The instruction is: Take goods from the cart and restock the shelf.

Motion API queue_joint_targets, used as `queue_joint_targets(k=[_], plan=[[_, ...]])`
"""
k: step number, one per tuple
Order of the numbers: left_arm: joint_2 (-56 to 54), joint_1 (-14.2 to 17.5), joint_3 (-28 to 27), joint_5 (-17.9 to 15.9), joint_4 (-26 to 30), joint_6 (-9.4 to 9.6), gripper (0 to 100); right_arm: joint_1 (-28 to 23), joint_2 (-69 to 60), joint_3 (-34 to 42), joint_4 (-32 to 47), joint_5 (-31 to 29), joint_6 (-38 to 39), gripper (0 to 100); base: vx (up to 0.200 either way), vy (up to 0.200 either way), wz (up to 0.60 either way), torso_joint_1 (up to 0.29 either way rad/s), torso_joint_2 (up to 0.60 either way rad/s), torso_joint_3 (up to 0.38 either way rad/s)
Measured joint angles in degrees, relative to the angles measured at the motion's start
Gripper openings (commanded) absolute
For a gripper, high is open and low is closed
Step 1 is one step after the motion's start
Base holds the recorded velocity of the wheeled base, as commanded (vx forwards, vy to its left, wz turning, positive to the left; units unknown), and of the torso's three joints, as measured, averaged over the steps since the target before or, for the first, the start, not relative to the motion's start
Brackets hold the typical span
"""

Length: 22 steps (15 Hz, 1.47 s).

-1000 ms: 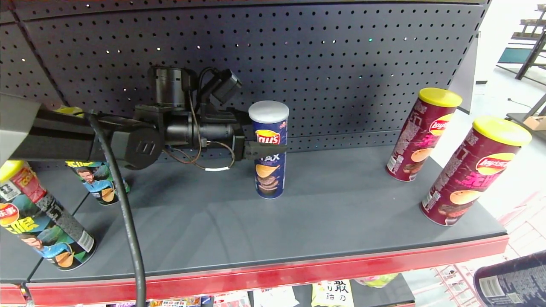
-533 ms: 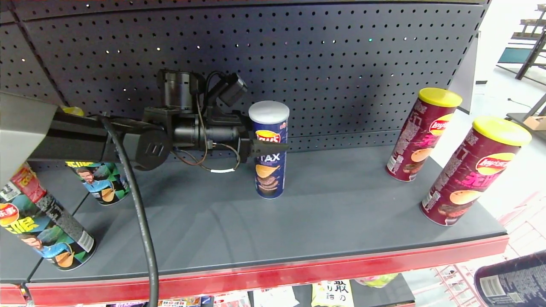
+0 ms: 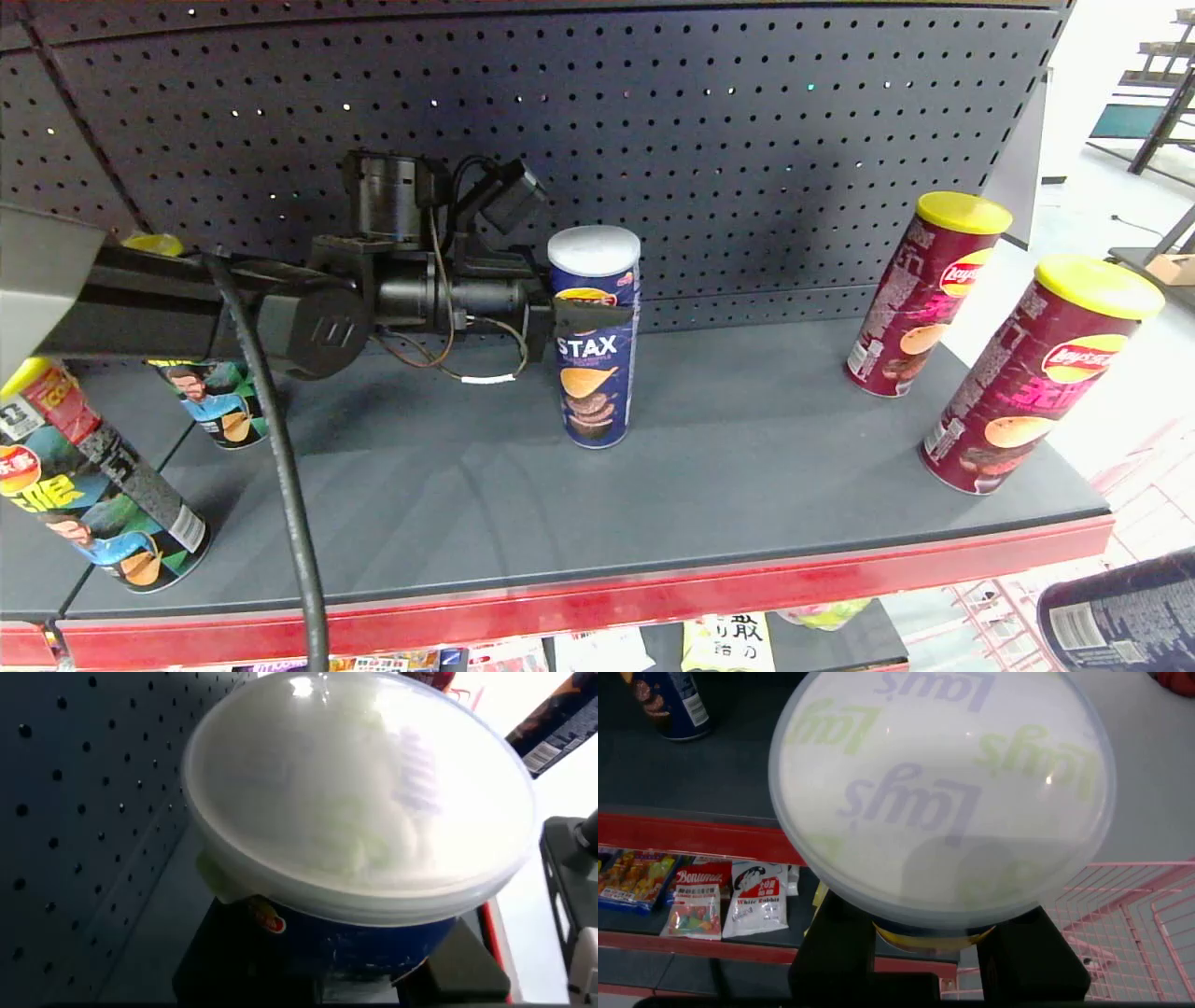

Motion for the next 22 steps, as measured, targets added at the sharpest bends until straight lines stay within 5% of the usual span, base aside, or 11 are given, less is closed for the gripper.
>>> queue_joint_targets(k=[8,14,17,22], plan=[[-14.7,-2.0,19.0,5.0,-0.3,-0.02,0,0.3,0.7,-0.8,-0.1,0.5,0.0,0,0.000,0.000,0.00,0.000,0.00,0.000],[-21.5,-2.6,27.8,8.2,-1.6,-0.21,0,0.3,0.7,-0.8,-0.1,0.5,0.3,0,0.000,0.000,0.00,0.000,0.00,0.000],[-23.5,-3.4,31.1,8.3,-3.4,-3.22,0,0.3,0.7,-0.8,-0.1,0.5,0.3,0,0.000,0.000,0.00,0.000,0.00,0.000],[-24.2,-4.1,35.8,10.7,-10.1,-5.50,0,0.3,0.7,-0.8,-0.1,0.5,0.3,0,0.000,0.000,0.00,0.000,0.00,0.000]])
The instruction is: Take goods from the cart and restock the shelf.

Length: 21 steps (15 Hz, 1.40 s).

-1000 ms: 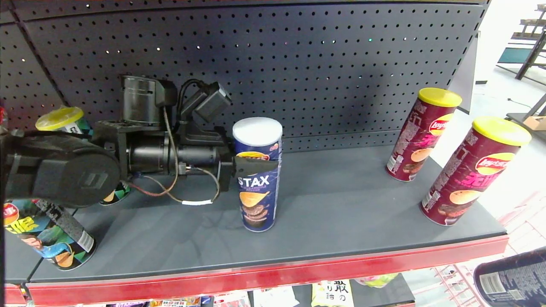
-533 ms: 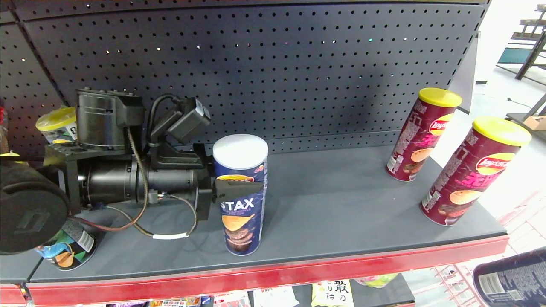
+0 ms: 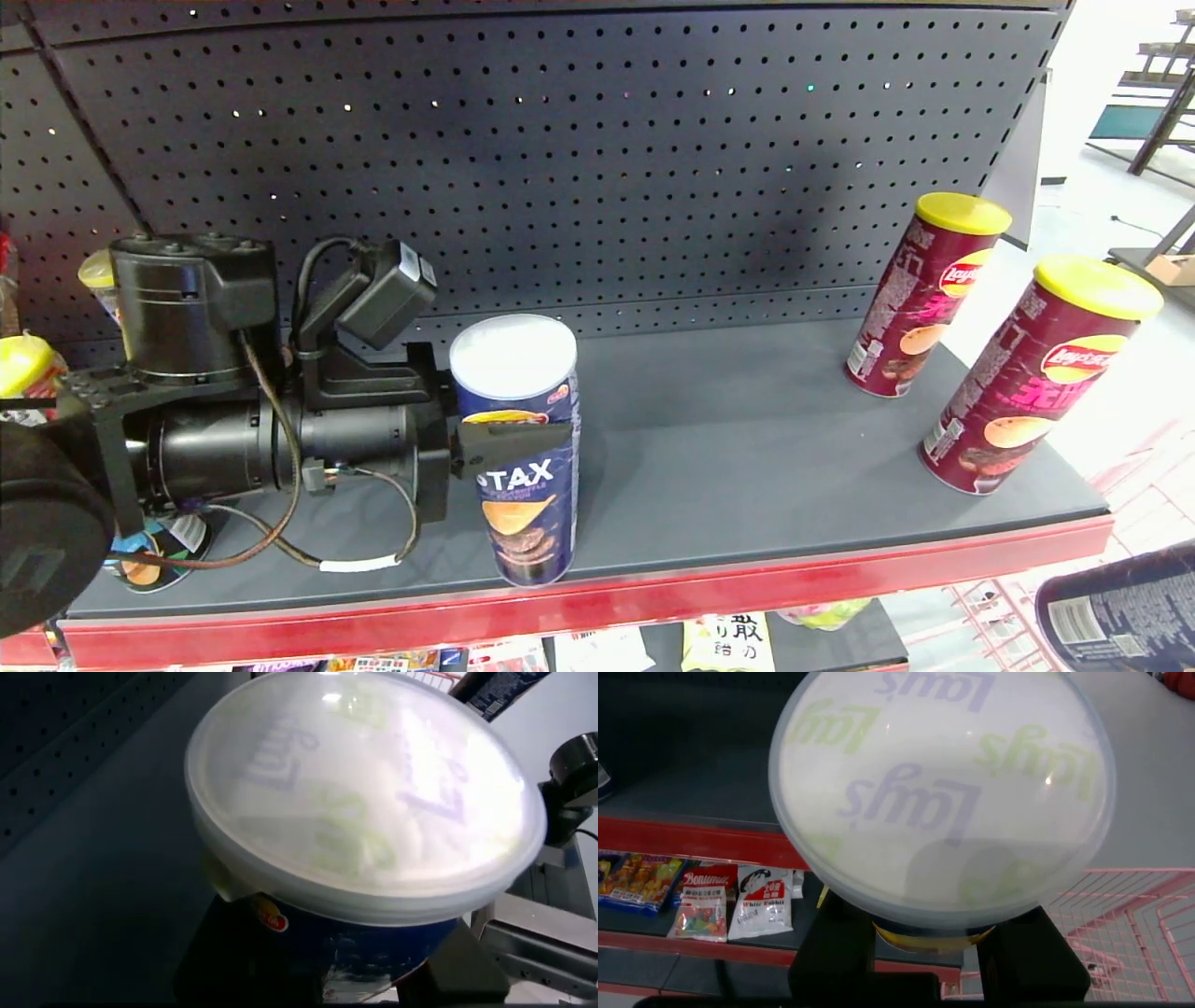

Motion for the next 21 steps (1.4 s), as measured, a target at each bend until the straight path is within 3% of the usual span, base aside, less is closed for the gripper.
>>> queue_joint_targets(k=[6,11,15,20,21], plan=[[-0.5,-0.8,1.0,4.9,-0.3,-0.35,0,0.0,0.1,0.0,0.0,0.0,0.0,0,0.000,0.000,0.00,0.000,0.00,0.000],[-0.7,-3.7,1.6,9.8,-1.0,-0.40,0,0.0,0.2,0.1,0.0,0.0,0.0,0,0.000,0.000,0.00,0.000,0.00,0.000],[-0.7,-4.6,4.1,10.6,-4.5,-2.16,0,0.0,0.2,0.1,0.0,0.0,0.0,0,0.000,0.000,0.00,0.000,0.00,0.000],[-1.2,-4.5,5.4,10.6,-4.8,-2.44,0,0.0,0.3,-0.1,0.0,0.0,0.0,0,0.000,0.000,0.00,0.000,0.00,0.000],[-1.3,-4.5,5.5,10.6,-4.8,-2.40,100,0.0,0.4,-0.1,0.0,0.0,0.0,0,0.000,0.000,0.00,0.000,0.00,0.000]])
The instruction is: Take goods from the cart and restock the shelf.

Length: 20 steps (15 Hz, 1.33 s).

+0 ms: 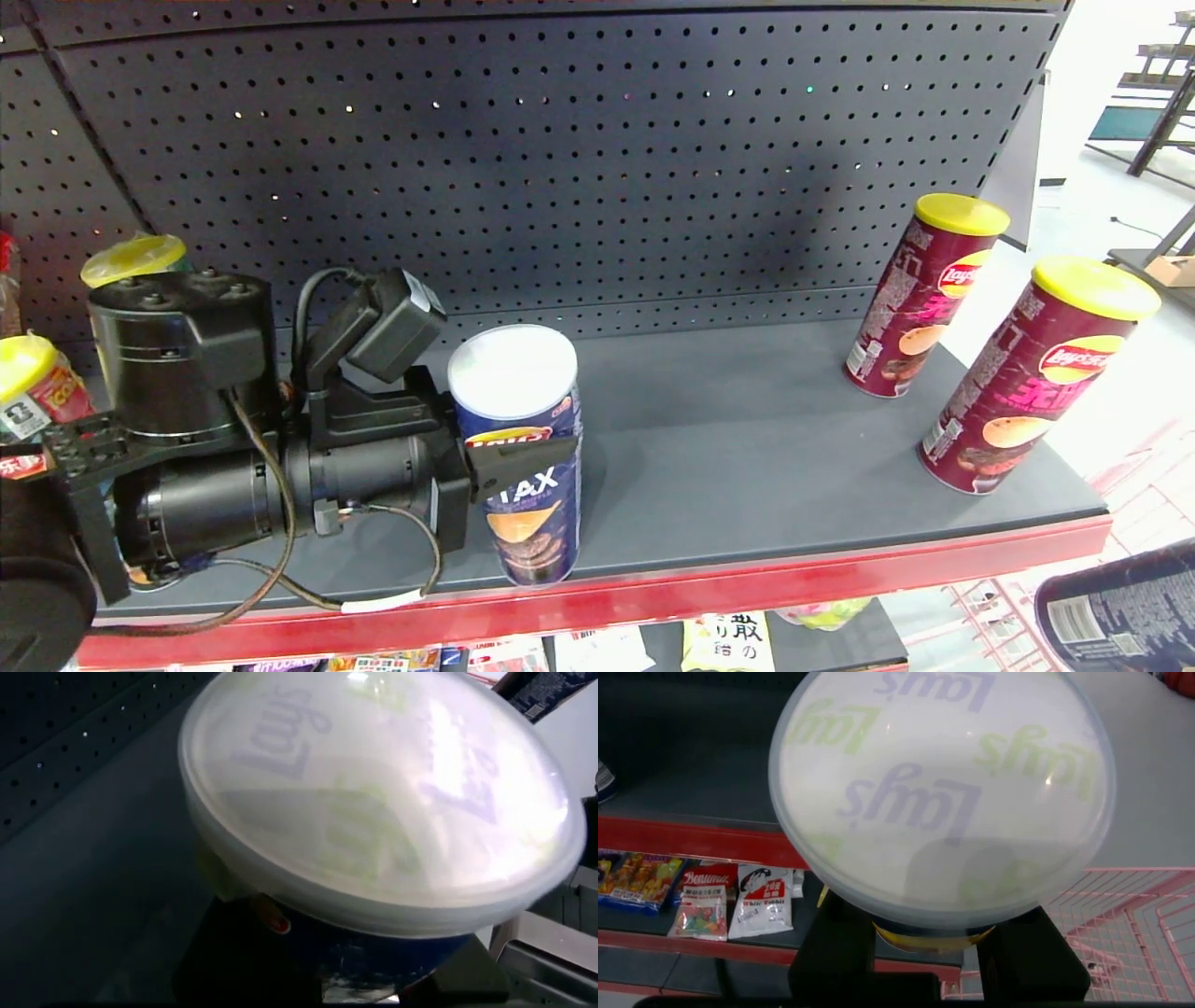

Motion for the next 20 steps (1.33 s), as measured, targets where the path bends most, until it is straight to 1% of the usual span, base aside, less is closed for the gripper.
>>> queue_joint_targets(k=[2,5,9,11,12,13,15,17,18,20], plan=[[0.0,-0.1,0.3,0.1,1.0,0.07,100,0.0,0.1,-0.1,0.0,0.0,0.0,0,0.000,0.000,0.00,0.000,0.00,0.000],[-0.3,-0.1,0.2,0.4,0.7,-0.02,100,0.0,0.4,-0.1,0.0,0.1,0.0,0,0.000,0.000,0.00,0.000,0.00,0.000],[-2.5,0.4,3.2,0.9,0.5,-0.04,100,1.8,3.3,-1.7,0.0,2.7,-0.1,0,0.000,0.000,0.00,0.000,0.00,0.000],[-4.5,1.3,4.6,0.9,0.4,-0.24,100,4.0,6.7,-3.5,0.0,3.9,-0.3,0,0.000,0.000,0.00,0.000,0.00,0.000],[-5.6,1.6,5.2,0.9,0.5,-0.66,100,5.6,8.9,-4.6,0.0,4.3,-0.3,0,0.000,0.000,0.00,0.000,0.00,0.000],[-7.1,1.9,5.8,0.9,0.5,-1.21,100,7.9,11.6,-5.9,-0.1,4.7,-0.4,0,0.000,0.000,0.00,0.000,0.00,0.000],[-9.7,2.0,7.7,0.9,0.9,-1.56,100,12.0,16.4,-8.4,-0.2,5.1,-0.4,0,0.000,0.000,0.00,0.000,0.00,0.000],[-12.7,2.0,9.6,0.8,2.7,-1.56,100,15.4,21.3,-10.5,-0.5,5.2,-0.4,0,0.000,0.000,0.00,0.000,0.00,0.000],[-14.3,2.0,10.1,0.8,4.9,-1.56,100,16.7,23.6,-11.7,-0.6,5.2,-0.4,0,0.000,0.000,0.00,0.000,0.00,0.000],[-18.4,2.0,10.5,1.0,12.1,-1.43,100,18.9,28.7,-14.7,-0.6,5.2,-0.4,0,0.000,0.000,0.00,0.000,0.00,0.000]])
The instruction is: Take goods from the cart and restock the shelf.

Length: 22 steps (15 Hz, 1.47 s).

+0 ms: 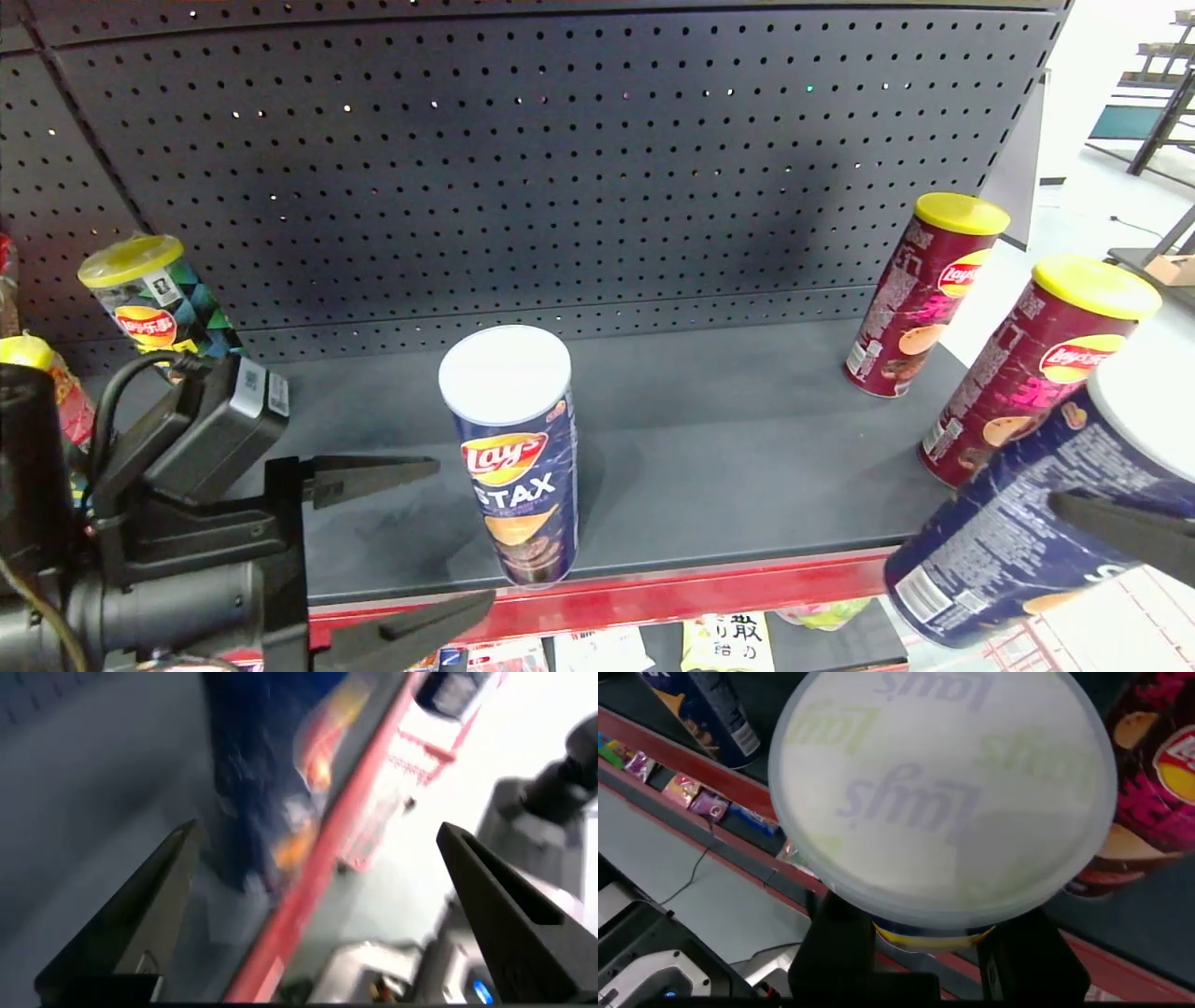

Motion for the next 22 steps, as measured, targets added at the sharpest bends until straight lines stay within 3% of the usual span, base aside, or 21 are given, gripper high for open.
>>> queue_joint_targets(k=[3,5,15,22], plan=[[-7.9,0.0,0.3,2.4,13.2,0.28,100,2.2,9.4,-7.8,0.0,0.0,-0.4,0,0.000,0.000,0.00,0.000,0.00,0.000],[-13.1,0.0,0.9,3.1,17.5,0.33,100,3.3,16.6,-14.8,-0.1,0.0,-0.7,0,0.000,0.000,0.00,0.000,0.00,0.000],[-25.2,0.0,6.9,4.5,18.4,-0.28,100,7.8,46.7,-44.8,-0.2,3.8,-4.4,0,0.000,0.000,0.00,0.000,0.00,0.000],[-25.9,0.0,7.4,5.4,18.6,-0.35,100,10.2,58.4,-55.5,-0.2,6.0,-4.5,0,0.000,0.000,0.00,0.000,0.00,0.000]])
